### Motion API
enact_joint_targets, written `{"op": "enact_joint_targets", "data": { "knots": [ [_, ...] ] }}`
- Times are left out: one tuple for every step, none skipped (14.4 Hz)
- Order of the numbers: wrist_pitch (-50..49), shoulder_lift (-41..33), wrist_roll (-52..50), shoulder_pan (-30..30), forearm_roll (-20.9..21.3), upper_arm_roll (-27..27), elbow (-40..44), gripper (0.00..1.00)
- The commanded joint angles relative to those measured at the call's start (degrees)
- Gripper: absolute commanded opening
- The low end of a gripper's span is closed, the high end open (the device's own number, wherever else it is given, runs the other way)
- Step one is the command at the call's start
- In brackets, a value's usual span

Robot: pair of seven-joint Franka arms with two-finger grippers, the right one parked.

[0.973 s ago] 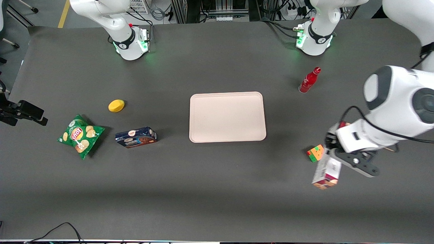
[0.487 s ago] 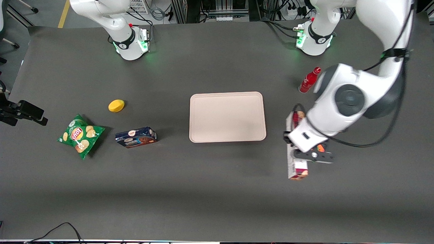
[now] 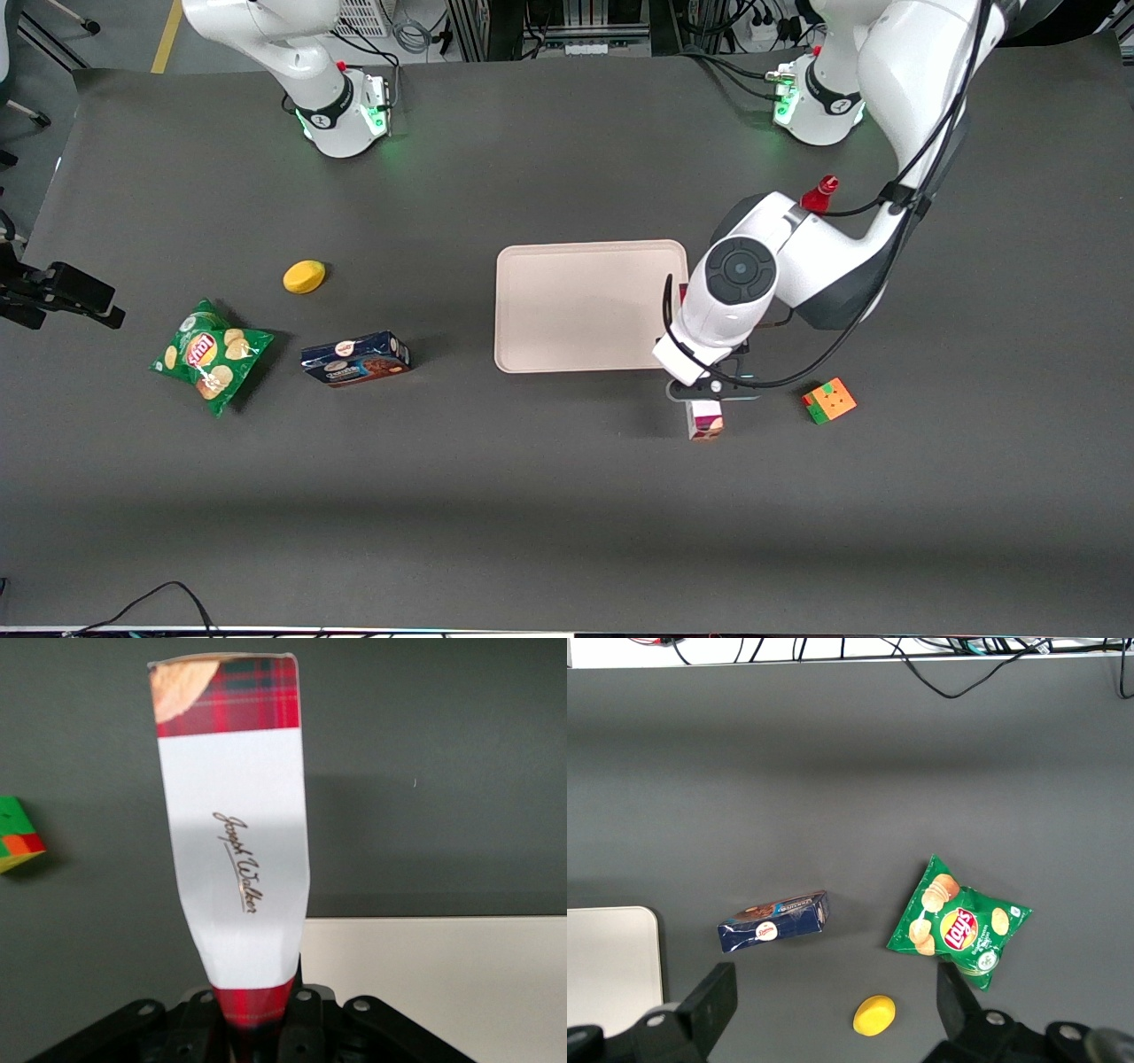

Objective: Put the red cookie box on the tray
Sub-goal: 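Carry the held cookie box toward the pink tray with the left gripper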

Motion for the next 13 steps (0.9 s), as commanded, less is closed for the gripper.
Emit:
{"op": "enact_joint_targets", "data": {
  "knots": [
    [3.65,1.38,-1.75,-0.92,2.98,-0.6,-3.71,0.14],
    [4.35,1.64,-1.84,-1.01,2.99,-0.69,-4.67,0.14],
    [4.53,1.65,-1.84,-1.01,2.9,-0.77,-5.73,0.14],
    [5.58,1.73,-2.1,-1.18,2.9,-0.77,-7.13,0.14],
    [7.59,1.65,-2.97,-1.27,2.9,-0.95,-9.23,0.14],
    [9.52,1.47,-4.37,-1.36,2.9,-0.95,-11.17,0.14],
    [10.67,1.38,-6.13,-1.45,2.9,-1.04,-12.32,0.14],
    [11.03,1.47,-9.1,-1.88,2.99,-1.04,-12.94,0.14],
    [11.04,1.56,-12.0,-2.15,2.99,-1.47,-13.12,0.14],
    [10.95,1.65,-13.77,-2.15,2.99,-2.0,-13.3,0.14],
    [10.51,1.39,-14.14,-1.98,2.99,-2.53,-13.99,0.14],
    [9.9,0.86,-14.14,-1.89,2.99,-3.14,-14.61,0.14],
    [9.55,0.51,-14.32,-1.8,2.9,-3.67,-14.96,0.14]
  ]
}}
